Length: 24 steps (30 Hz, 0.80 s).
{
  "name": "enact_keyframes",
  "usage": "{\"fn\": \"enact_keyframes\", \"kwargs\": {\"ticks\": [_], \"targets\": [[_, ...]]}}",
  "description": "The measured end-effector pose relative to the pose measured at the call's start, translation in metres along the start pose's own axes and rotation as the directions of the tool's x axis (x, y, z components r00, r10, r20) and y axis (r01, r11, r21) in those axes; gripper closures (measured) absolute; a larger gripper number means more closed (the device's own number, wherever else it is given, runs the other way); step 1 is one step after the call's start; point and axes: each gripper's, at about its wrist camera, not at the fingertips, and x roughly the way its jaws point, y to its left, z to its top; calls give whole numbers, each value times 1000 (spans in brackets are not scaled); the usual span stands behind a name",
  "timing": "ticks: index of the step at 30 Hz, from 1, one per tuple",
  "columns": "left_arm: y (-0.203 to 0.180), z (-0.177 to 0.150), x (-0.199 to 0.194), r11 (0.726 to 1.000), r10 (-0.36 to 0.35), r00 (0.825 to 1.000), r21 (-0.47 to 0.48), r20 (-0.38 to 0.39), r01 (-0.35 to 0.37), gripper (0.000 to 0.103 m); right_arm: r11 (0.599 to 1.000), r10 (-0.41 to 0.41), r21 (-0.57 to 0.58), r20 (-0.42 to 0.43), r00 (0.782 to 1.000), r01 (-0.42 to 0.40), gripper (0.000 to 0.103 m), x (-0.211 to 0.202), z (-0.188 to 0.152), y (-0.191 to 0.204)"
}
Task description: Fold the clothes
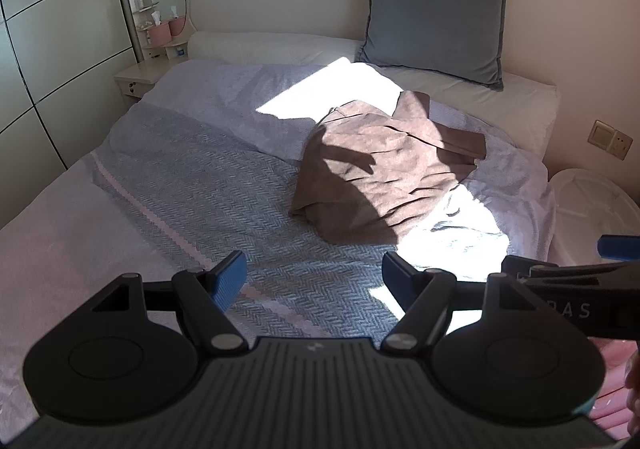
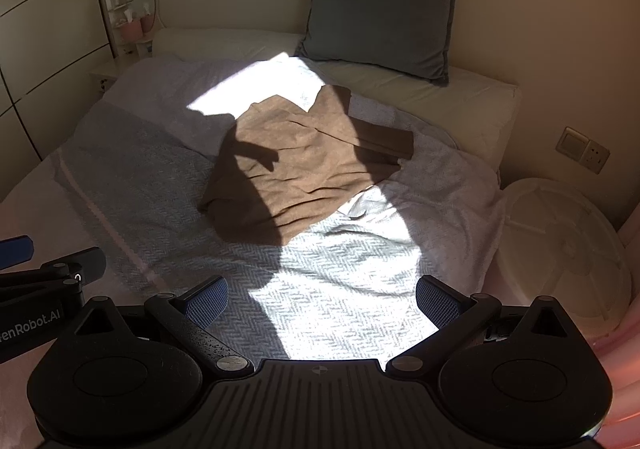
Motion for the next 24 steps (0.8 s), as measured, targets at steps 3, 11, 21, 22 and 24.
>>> {"fn": "enact_keyframes", "kwargs": {"ticks": [3,11,21,22,24], "targets": [[-4,0,1,1000,1,1000,0,-3,-1,31,1000,5,1,-3,1000,-5,1,2,0,-3],[-19,5,10,1000,21,1000,-8,-20,-21,31,1000,22,-4,-18,1000,-22,1,11,8,-19],[-45,24,36,998,47,997,-32,-55,-48,31,999,45,-28,-45,998,-46,1,35,28,-47],[-48,26,39,998,49,997,-34,-58,-51,31,998,49,-30,-49,998,-50,1,39,31,-50],[-54,31,46,998,53,996,-41,-66,-55,31,998,56,-37,-56,997,-58,1,46,36,-55]]}}
